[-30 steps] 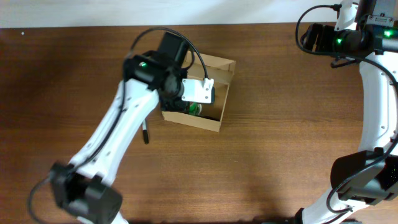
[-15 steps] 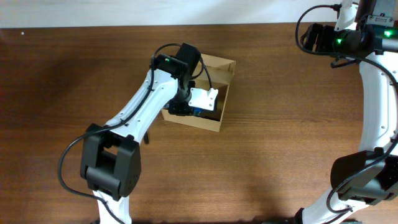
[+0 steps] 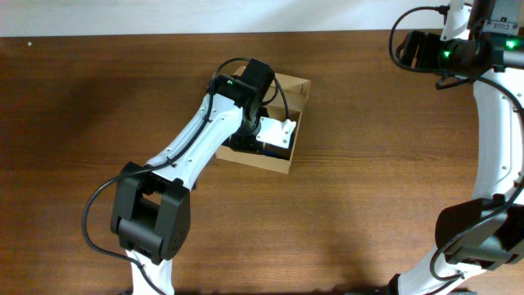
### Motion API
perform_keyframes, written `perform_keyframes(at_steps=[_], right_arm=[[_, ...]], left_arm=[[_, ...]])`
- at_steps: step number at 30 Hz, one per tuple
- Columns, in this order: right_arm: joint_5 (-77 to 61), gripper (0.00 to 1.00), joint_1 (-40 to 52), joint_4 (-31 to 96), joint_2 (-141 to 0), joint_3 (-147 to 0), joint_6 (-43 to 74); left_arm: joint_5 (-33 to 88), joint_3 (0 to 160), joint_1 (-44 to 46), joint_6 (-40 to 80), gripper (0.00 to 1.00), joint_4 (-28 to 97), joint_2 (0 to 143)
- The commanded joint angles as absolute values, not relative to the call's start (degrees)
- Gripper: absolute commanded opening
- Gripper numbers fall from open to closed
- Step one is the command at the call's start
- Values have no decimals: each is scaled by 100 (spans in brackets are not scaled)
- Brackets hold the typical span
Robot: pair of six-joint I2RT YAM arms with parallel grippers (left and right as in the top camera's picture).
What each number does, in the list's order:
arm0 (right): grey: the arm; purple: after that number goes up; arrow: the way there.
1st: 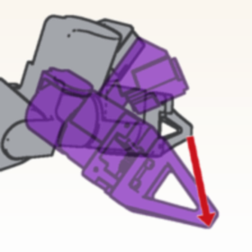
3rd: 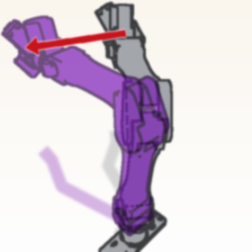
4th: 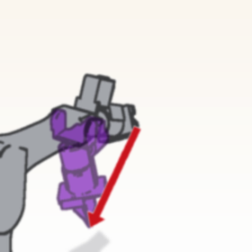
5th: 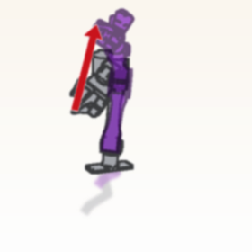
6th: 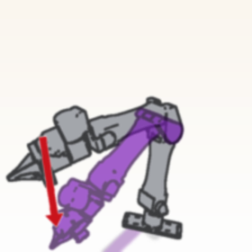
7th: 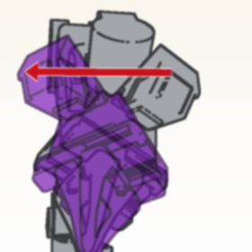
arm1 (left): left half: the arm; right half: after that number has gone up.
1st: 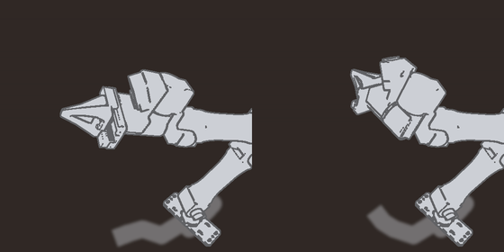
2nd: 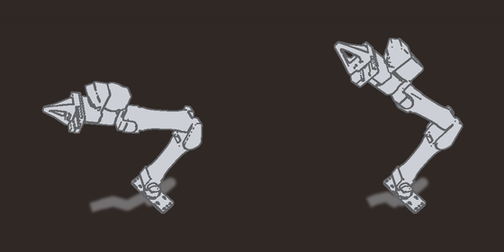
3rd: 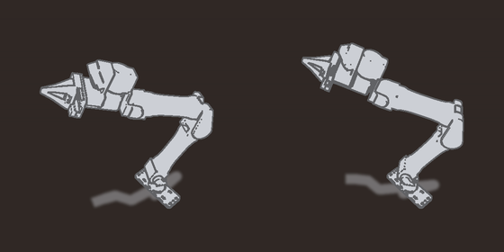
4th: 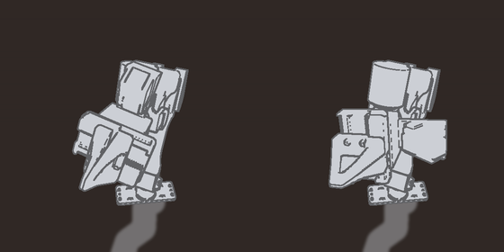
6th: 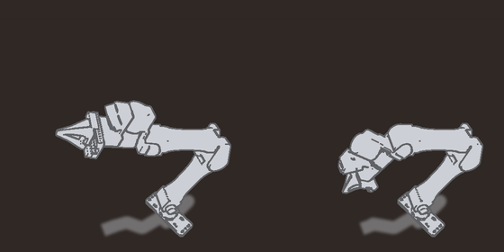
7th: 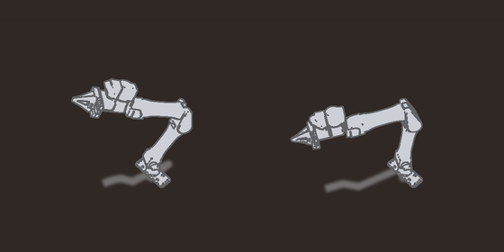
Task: Pack container
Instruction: 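Carry the blue pen into the box and release it, then move the left gripper to the black Sharpie marker and grasp it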
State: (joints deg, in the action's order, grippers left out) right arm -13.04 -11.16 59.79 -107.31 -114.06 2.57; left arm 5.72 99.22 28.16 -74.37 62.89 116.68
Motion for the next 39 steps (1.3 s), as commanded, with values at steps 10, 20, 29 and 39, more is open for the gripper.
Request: perform_keyframes(at_steps=[10, 20, 29, 39], right_arm=[[-1330, 99, -1129, 5977, -10613, -11518, 242], [-1330, 99, -1129, 5977, -10613, -11518, 242], [-1330, 99, -1129, 5975, -10613, -11518, 239], [-1330, 99, -1129, 5977, -10613, -11518, 242]], left_arm=[[-495, 11279, 2749, -4700, 40, 6329, 11225], [-1341, 11395, 1210, -1070, 47, 7459, 10766], [-582, 9762, 399, 60, 39, 7002, 10763], [287, 7474, 425, 836, 41, 4925, 10763]])
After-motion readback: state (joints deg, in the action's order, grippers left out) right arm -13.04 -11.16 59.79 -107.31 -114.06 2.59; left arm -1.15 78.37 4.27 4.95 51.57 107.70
